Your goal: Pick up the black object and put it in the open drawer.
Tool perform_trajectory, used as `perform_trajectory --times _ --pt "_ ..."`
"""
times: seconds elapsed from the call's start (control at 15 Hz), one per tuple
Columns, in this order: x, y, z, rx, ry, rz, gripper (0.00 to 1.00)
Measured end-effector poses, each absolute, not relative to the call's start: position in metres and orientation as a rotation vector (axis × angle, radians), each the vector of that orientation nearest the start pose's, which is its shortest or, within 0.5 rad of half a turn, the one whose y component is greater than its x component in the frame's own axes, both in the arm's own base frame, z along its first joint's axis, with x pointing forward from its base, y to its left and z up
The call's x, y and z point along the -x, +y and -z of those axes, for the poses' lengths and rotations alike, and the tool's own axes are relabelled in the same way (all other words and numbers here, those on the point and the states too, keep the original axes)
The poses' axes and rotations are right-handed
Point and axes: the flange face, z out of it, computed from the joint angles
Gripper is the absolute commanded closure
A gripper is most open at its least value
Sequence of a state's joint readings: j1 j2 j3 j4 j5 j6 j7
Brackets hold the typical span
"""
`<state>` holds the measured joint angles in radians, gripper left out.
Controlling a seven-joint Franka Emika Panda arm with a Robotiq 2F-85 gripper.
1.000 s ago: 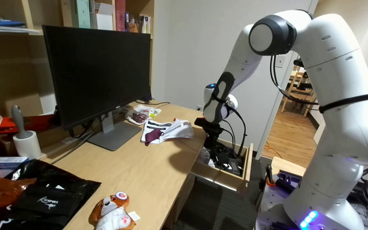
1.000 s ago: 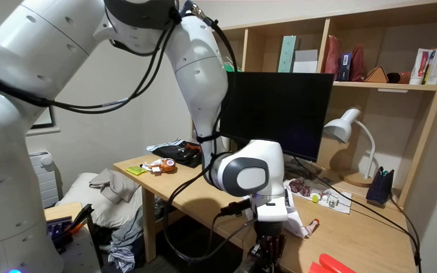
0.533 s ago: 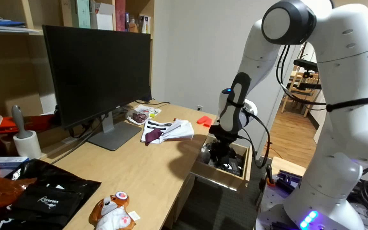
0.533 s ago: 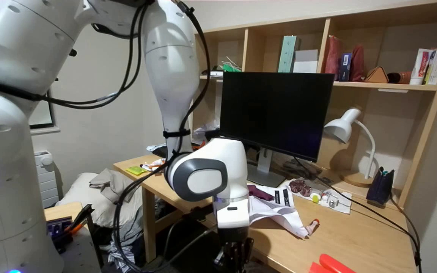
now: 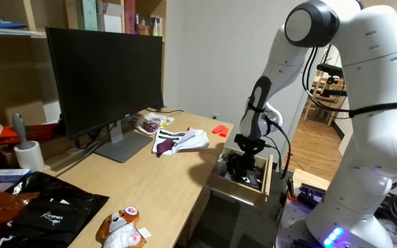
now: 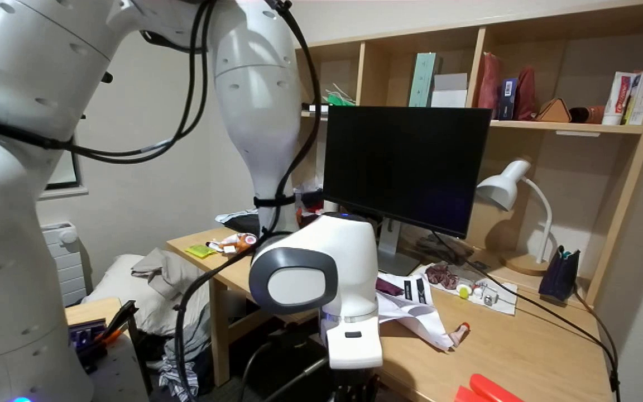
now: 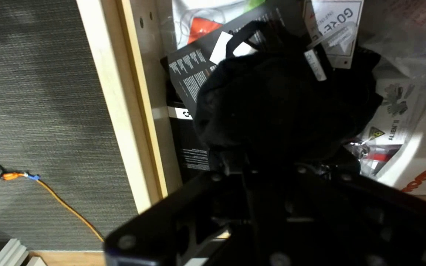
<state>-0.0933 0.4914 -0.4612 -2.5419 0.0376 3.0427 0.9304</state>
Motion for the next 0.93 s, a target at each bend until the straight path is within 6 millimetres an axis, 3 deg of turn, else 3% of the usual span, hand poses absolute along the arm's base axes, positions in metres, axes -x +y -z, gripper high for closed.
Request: perform_trajectory --times 0.27,0.67,0.8,0.93 --pt "-0.395 -0.270 -0.119 2.477 2.160 0.097 0.42" --pt "-0.439 -0.265 -0.140 2.488 2.131 0.151 0.03" --pt "-0.449 -0.255 -0.152 2.439 2.177 0.146 0.00" --pt "-0.465 -0.231 -0.176 2.410 2.141 0.117 0.00"
